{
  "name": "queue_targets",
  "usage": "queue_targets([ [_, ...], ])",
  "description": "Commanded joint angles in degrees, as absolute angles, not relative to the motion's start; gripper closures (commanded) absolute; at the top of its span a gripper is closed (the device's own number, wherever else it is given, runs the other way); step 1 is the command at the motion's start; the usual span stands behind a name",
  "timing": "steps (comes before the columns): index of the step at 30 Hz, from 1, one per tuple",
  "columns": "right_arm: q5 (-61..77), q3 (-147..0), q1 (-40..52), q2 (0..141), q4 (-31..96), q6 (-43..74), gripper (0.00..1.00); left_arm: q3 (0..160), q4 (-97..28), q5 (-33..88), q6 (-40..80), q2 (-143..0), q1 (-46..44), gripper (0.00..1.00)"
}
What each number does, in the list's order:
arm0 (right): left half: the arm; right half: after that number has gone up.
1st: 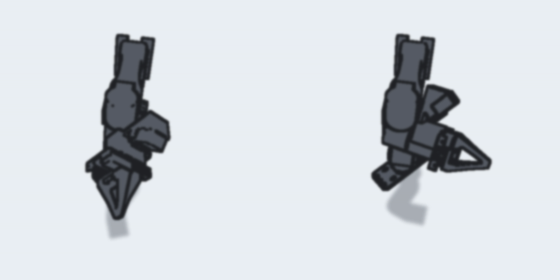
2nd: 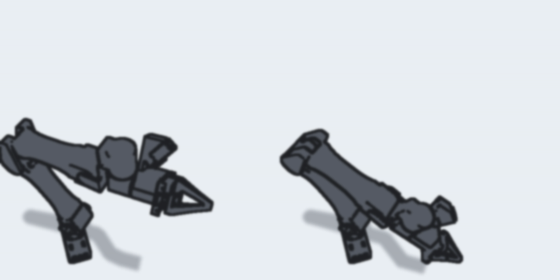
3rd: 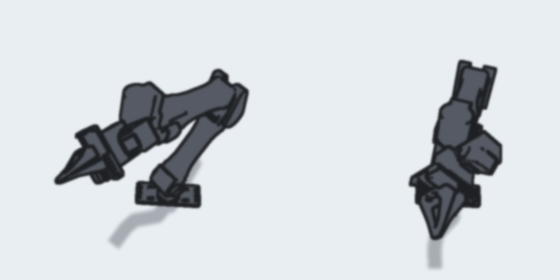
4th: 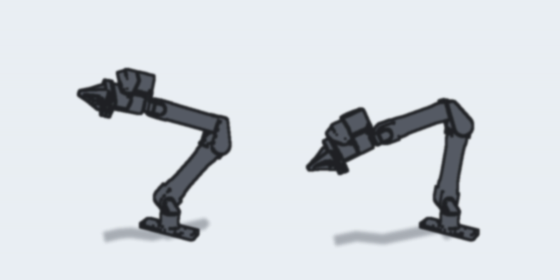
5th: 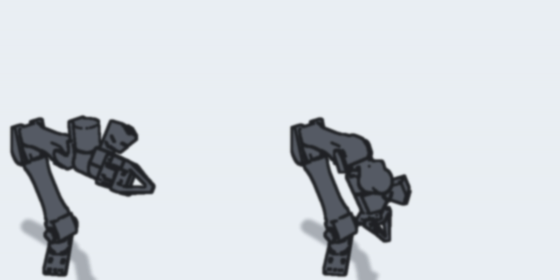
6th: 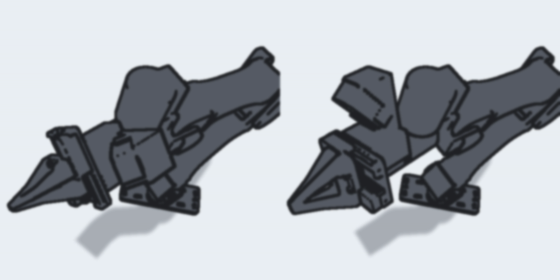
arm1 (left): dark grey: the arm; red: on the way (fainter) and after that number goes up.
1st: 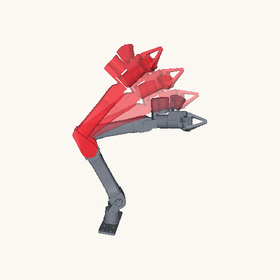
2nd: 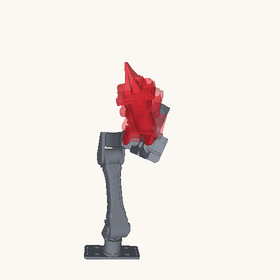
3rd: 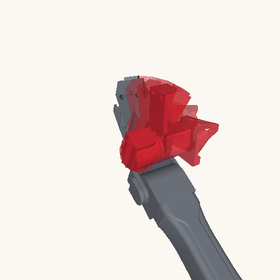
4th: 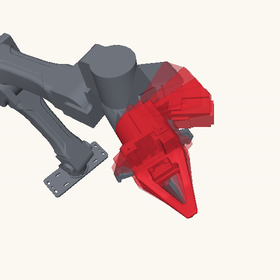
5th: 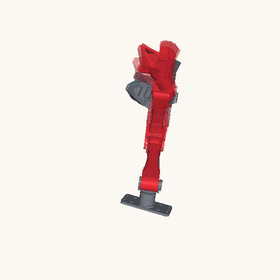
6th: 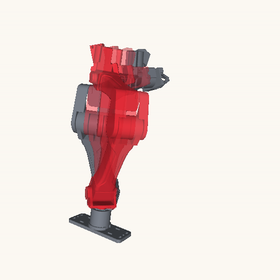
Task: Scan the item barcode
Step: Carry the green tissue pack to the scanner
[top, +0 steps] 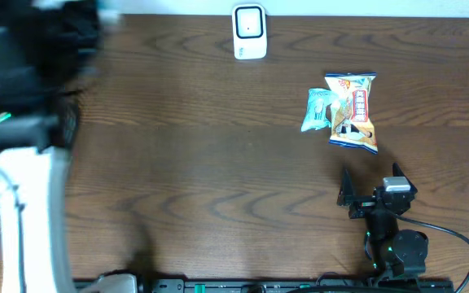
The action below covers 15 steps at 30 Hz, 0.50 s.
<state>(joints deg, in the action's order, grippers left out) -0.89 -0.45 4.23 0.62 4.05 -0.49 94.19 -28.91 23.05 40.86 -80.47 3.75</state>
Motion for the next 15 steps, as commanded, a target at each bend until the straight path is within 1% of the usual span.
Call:
queue_targets([
  [1, -1.13, -0.30, 4.05, 0.30, 4.25, -0.91, 0.01, 94.26, -29.04, 18.06, 28.86, -86.39, -8.27, 0.92],
  [7, -1.15, -0.30, 4.05, 0.30, 4.25, -0.91, 0.01, 94.24, -28.64, 6.20, 26.59, -98.02, -21.26, 0.92],
  [15, -1.13, -0.30, 4.05, 0.30, 4.23, -0.91, 0.01, 94.24, -20.03, 5.74, 27.68, -112.60, -30.39, 0.91],
])
